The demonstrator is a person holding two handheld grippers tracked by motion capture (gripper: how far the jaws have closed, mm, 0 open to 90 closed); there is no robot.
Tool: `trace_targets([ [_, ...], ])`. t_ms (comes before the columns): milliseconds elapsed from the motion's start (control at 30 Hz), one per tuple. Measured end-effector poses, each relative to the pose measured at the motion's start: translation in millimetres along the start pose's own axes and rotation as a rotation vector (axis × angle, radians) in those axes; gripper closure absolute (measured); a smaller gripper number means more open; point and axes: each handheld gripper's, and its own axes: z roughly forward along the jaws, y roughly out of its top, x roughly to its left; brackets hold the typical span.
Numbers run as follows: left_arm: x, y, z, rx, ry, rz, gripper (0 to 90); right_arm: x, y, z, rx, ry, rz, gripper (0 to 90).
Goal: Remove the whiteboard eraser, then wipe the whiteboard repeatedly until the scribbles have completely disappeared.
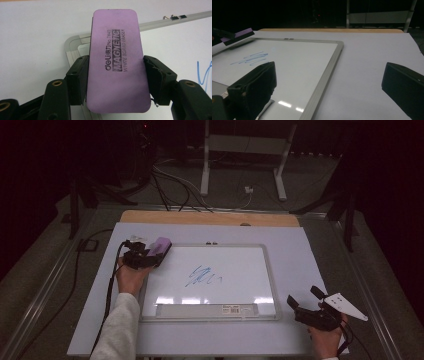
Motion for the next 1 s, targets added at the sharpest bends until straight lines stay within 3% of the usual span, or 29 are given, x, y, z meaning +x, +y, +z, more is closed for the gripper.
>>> trace_targets([
  [367,-8.4,3.7,-8.8,-0.032,-0.002,0.04,41.8,-1.1,0.2,-1.0,-0.004,-0.004,0.002,0.2],
  [1000,-17.4,4.3,-13.9,-0.043,-0.007,0.083,41.8,-0.9,-0.1,-0.7,-0.002,-0.006,0.002,0.3],
])
